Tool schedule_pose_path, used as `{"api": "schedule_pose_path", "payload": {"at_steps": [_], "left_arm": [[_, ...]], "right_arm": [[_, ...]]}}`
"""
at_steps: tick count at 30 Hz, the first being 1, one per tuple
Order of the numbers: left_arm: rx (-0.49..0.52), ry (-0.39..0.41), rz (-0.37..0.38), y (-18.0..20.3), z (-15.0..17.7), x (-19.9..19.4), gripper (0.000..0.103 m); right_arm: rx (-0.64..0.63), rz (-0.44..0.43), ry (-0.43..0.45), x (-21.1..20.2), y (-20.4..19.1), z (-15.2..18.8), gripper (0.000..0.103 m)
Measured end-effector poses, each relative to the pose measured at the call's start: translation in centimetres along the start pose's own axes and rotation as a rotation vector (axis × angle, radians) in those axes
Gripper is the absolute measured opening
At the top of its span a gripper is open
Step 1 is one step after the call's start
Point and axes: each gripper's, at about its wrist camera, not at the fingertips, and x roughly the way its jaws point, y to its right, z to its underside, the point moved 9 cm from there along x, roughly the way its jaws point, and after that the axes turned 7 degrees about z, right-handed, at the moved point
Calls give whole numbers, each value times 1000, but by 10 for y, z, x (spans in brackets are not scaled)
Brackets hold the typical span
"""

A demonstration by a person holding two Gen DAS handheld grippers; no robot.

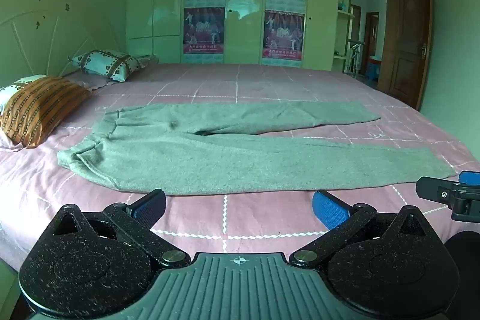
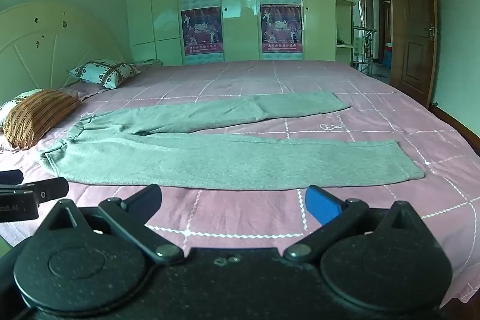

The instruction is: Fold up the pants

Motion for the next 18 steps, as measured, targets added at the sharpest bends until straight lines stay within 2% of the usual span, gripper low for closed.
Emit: {"api": "schedule_pose_path", "payload": {"at_steps": [18], "left_arm": [[7,6,4,2,-1,0,103]], "right_arm": [[4,-1,-1,-1,1,0,97]]}}
